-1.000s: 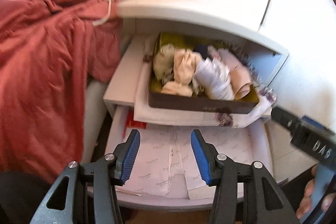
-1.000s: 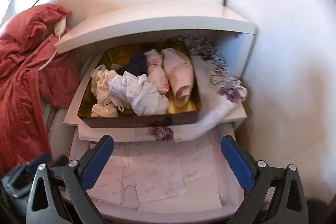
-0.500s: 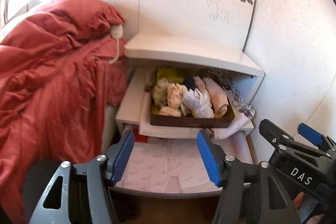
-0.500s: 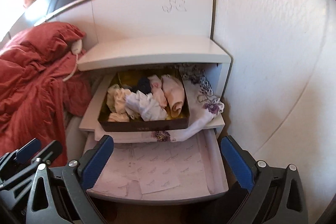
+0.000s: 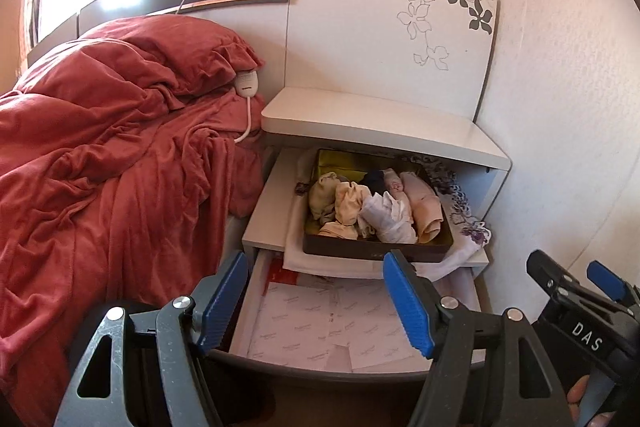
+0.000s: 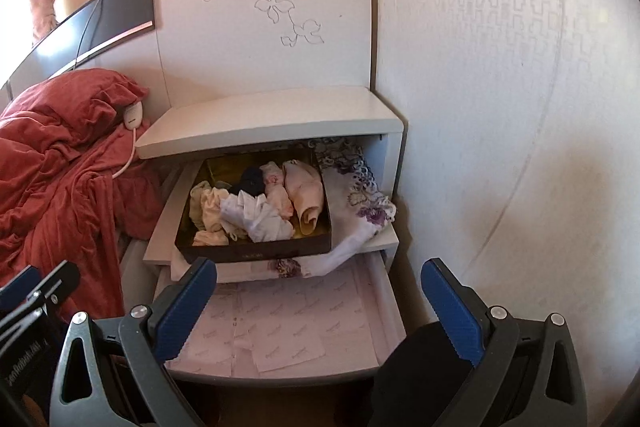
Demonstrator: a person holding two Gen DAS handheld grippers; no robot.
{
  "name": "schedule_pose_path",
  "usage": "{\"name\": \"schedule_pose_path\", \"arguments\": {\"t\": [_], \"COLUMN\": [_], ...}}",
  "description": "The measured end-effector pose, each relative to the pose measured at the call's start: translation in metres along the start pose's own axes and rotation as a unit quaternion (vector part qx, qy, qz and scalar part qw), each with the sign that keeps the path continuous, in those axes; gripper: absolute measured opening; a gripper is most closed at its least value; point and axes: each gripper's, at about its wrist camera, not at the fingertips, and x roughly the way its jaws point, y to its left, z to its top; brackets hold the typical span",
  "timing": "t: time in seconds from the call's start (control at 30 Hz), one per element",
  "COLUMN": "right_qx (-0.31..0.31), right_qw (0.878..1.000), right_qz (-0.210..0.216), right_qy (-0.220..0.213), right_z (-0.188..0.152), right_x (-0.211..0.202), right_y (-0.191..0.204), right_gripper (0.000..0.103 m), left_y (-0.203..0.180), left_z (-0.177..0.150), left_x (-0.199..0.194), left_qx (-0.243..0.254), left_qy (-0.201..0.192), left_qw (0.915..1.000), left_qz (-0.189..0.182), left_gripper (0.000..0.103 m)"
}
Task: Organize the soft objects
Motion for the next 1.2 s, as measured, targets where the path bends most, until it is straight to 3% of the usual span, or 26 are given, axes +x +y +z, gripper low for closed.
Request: {"name": "schedule_pose_path", "arguments": {"t": [0.37, 1.2], "right_qx": [-0.002, -0.012], "right_qw": [1.000, 1.000], "right_qz": [-0.001, 0.003], "right_qy": [-0.001, -0.005], "right_z": [-0.003, -0.007], "right_x": [0.003, 0.002], "right_y": [0.000, 0.005], "right_gripper": [0.103, 0.103], "left_y": [-0.004, -0.004], "left_z": [-0.001, -0.001], "left_x": [-0.006, -0.010], "left_qx": [0.017, 0.020], "left_qy": [-0.015, -0.014], "left_qw": [0.9997, 0.9996], "left_qz": [0.007, -0.012], "left_gripper": [0.063, 0.063]}}
